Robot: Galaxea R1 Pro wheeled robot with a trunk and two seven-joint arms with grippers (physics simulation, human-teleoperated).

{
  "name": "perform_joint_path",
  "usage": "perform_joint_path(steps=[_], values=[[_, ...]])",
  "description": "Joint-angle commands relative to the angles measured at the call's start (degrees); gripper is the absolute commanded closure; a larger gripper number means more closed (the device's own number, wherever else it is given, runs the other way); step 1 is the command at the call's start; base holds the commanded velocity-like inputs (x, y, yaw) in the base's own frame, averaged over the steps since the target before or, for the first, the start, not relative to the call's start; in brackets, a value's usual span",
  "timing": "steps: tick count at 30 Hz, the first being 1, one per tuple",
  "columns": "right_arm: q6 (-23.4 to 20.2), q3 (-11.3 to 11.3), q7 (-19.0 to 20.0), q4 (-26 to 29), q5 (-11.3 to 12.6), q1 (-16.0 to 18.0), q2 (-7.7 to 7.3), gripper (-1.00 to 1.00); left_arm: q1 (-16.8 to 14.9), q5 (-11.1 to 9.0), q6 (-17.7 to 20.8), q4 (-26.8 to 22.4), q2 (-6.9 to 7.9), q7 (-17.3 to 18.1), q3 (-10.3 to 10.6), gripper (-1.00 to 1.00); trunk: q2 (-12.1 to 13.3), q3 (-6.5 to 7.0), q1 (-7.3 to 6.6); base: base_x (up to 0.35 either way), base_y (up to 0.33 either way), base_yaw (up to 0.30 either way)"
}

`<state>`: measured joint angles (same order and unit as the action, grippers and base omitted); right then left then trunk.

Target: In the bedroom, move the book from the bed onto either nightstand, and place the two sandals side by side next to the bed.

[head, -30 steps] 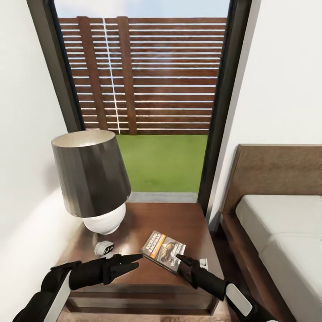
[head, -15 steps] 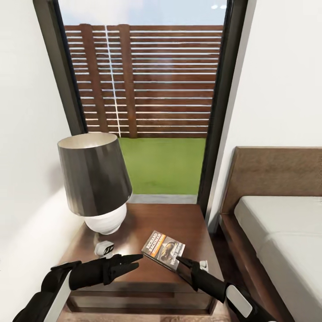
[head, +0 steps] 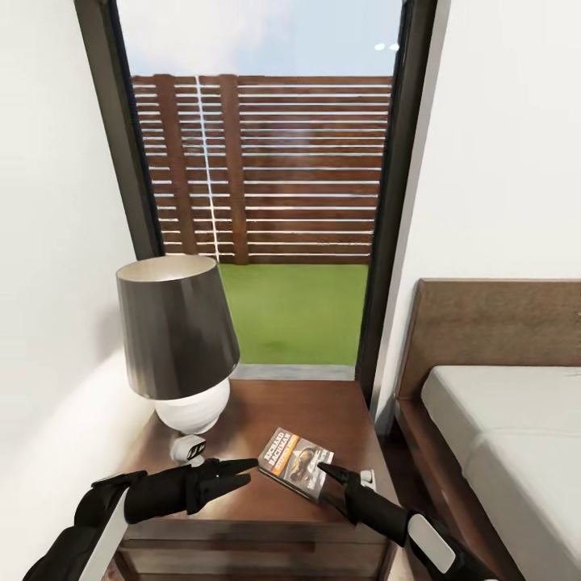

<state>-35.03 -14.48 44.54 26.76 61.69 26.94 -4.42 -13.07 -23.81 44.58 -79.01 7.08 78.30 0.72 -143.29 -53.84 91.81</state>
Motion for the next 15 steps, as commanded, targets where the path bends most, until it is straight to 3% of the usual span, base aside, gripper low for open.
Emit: perform_joint_path(steps=[1,5,15], values=[[-0.21,-0.28,0.02,-0.02,0.45,0.04,-0.06,-1.00,-0.03,-0.27,0.60,0.00,0.04,0.01,0.07,-1.00,-0.01,0.17,-0.04,0.000,0.000,0.000],[-0.21,-0.28,0.02,-0.01,0.45,0.04,-0.06,-1.00,-0.03,-0.27,0.60,0.00,0.04,0.01,0.07,-1.00,0.05,1.06,-0.14,0.000,0.000,0.000],[-0.21,-0.34,0.08,0.00,0.48,0.04,-0.06,-1.00,-0.03,-0.27,0.60,0.00,0.04,0.01,0.07,-1.00,4.06,2.85,-2.34,0.000,0.000,0.000]])
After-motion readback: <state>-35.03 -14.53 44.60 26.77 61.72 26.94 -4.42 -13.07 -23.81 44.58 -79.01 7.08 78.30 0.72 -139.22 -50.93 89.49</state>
